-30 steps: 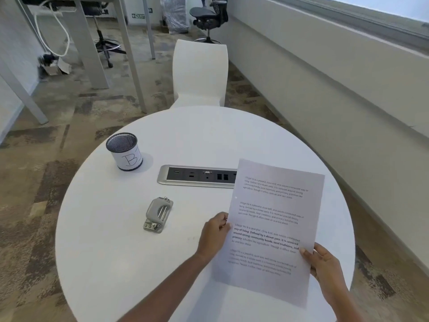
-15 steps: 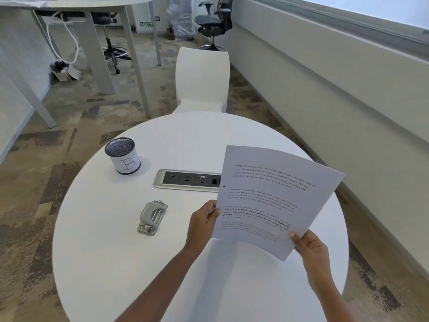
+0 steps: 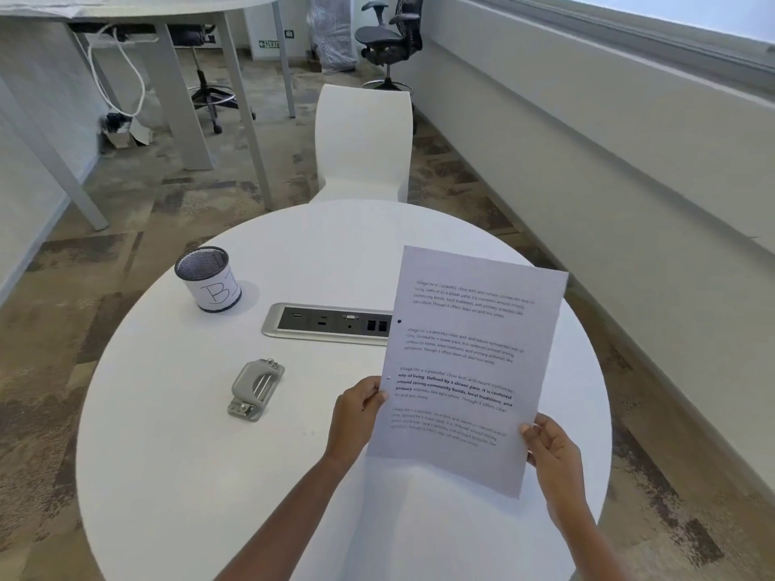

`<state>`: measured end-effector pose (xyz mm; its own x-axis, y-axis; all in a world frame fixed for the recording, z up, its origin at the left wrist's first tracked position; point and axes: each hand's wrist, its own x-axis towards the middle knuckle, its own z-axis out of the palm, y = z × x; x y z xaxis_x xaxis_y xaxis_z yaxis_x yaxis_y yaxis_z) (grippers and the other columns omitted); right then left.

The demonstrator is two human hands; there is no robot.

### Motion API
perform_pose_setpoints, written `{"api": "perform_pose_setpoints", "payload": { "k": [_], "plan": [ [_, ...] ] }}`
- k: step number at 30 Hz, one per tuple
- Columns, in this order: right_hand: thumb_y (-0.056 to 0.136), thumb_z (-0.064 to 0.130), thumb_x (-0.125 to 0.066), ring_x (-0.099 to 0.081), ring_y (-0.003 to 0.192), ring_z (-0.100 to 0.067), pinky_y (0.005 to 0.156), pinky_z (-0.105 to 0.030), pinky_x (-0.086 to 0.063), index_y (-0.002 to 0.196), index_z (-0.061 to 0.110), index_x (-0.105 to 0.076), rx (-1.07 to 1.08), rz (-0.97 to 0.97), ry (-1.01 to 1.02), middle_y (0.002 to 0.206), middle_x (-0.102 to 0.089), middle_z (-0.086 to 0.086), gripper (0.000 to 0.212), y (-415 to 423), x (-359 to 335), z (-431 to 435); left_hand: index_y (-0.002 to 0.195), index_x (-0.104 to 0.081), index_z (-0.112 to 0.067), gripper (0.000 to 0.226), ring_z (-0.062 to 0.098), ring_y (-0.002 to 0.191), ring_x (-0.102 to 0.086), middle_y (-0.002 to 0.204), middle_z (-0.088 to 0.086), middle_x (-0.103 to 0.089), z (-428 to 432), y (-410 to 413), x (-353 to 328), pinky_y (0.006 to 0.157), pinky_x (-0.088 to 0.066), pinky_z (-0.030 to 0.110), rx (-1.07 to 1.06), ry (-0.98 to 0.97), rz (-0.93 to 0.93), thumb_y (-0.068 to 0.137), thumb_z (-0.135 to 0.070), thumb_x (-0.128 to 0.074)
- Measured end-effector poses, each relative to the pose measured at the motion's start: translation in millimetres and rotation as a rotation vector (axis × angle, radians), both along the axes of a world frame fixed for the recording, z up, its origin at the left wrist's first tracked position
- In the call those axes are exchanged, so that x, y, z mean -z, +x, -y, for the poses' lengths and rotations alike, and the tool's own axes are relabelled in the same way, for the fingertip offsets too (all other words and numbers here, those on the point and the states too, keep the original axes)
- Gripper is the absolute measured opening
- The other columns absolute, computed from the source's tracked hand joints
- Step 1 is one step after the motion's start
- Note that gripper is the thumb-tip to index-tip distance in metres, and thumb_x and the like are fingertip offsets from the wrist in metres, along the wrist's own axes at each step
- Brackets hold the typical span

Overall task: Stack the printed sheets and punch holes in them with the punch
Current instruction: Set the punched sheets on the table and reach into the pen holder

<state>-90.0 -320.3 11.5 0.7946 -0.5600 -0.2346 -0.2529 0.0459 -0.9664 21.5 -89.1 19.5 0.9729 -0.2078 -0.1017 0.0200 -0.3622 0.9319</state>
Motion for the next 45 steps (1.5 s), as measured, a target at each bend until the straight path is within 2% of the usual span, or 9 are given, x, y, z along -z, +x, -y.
{"api": "perform_pose_setpoints", "payload": {
  "k": [4, 7, 10, 17, 23, 27, 32, 38, 45],
  "plan": [
    [0.092, 0.006, -0.048, -0.066, 0.071, -0.015, 0.062, -0.030, -0.051, 0.099, 0.014, -0.062, 0.019, -0.061, -0.048, 0.088, -0.070, -0.004, 0.017, -5.5, 1.4, 17.4, 0.106, -0.064, 0.000, 0.021, 0.019, 0.085, -0.064, 0.100, 0.008, -0.070, 19.4, -1.4, 2.6, 0.080, -0.051, 0.030, 0.002, 0.019, -0.099, 0.090, -0.001, -0.051],
    [0.091, 0.006, -0.049, -0.064, 0.081, -0.030, 0.077, -0.049, -0.053, 0.108, 0.006, -0.059, 0.028, -0.136, -0.074, 0.094, -0.069, -0.013, 0.020, -10.2, 6.3, 31.1, 0.104, -0.064, 0.002, 0.020, 0.018, 0.081, -0.061, 0.095, 0.008, -0.069, 33.7, -7.0, 8.8, 0.072, -0.047, 0.026, 0.018, 0.053, -0.151, 0.090, 0.000, -0.051],
    [0.091, 0.008, -0.049, -0.064, 0.089, -0.034, 0.085, -0.054, -0.052, 0.111, 0.005, -0.058, 0.026, -0.218, -0.106, 0.098, -0.068, -0.014, 0.021, -15.6, 13.1, 43.9, 0.097, -0.064, 0.004, 0.016, 0.020, 0.074, -0.053, 0.083, 0.011, -0.064, 47.7, -13.7, 17.8, 0.067, -0.041, 0.026, 0.025, 0.096, -0.209, 0.089, 0.000, -0.052],
    [0.089, 0.004, -0.051, -0.063, 0.082, -0.030, 0.074, -0.041, -0.053, 0.110, 0.000, -0.060, 0.050, -0.356, -0.188, 0.092, -0.068, -0.014, 0.023, -30.8, 28.9, 72.3, 0.091, -0.063, -0.003, 0.011, 0.020, 0.078, -0.057, 0.089, 0.011, -0.067, 81.1, -36.5, 33.4, 0.071, -0.041, 0.024, 0.065, 0.213, -0.259, 0.088, -0.003, -0.053],
    [0.088, 0.007, -0.053, -0.064, 0.087, -0.032, 0.085, -0.052, -0.051, 0.102, 0.005, -0.064, 0.069, -0.457, -0.181, 0.094, -0.070, -0.014, 0.018, -44.6, 35.9, 90.4, 0.106, -0.062, -0.001, 0.020, 0.027, 0.093, -0.066, 0.103, 0.014, -0.072, 97.7, -52.0, 35.7, 0.076, -0.049, 0.026, 0.061, 0.270, -0.252, 0.087, -0.006, -0.056],
    [0.086, 0.008, -0.056, -0.062, 0.087, -0.030, 0.082, -0.042, -0.049, 0.109, 0.004, -0.061, 0.070, -0.494, -0.228, 0.093, -0.068, -0.013, 0.023, -46.6, 33.5, 97.3, 0.117, -0.052, -0.010, 0.032, 0.026, 0.077, -0.058, 0.066, -0.002, -0.058, 99.1, -56.2, 34.5, 0.076, -0.049, 0.029, 0.073, 0.353, -0.211, 0.086, -0.010, -0.057],
    [0.085, 0.009, -0.059, -0.062, 0.084, -0.029, 0.079, -0.042, -0.051, 0.114, 0.009, -0.055, 0.007, -0.529, -0.331, 0.089, -0.065, -0.011, 0.029, -43.4, 28.8, 98.0, 0.128, -0.039, -0.015, 0.042, 0.031, 0.098, -0.064, 0.105, 0.014, -0.068, 100.9, -59.9, 32.0, 0.083, -0.052, 0.037, 0.148, 0.569, -0.131, 0.088, -0.018, -0.051],
    [0.084, 0.008, -0.060, -0.054, 0.085, -0.029, 0.067, -0.033, -0.041, 0.118, 0.006, -0.053, -0.005, -0.549, -0.469, 0.104, -0.057, -0.020, 0.035, -40.1, 29.3, 96.5, 0.134, -0.033, -0.020, 0.048, 0.027, 0.108, -0.061, 0.117, 0.008, -0.064, 98.9, -57.9, 35.3, 0.087, -0.049, 0.034, 0.181, 0.713, -0.072, 0.090, -0.032, -0.047],
    [0.089, 0.008, -0.052, -0.056, 0.073, -0.024, 0.057, -0.030, -0.040, 0.108, 0.008, -0.061, -0.039, -0.399, -0.588, 0.088, -0.059, -0.014, 0.021, -27.8, 25.8, 75.6, 0.131, -0.041, -0.022, 0.039, 0.023, 0.104, -0.062, 0.116, 0.002, -0.063, 63.1, -58.7, 43.3, 0.084, -0.047, 0.029, 0.048, 0.704, 0.048, 0.093, -0.028, -0.040]
  ]
}}
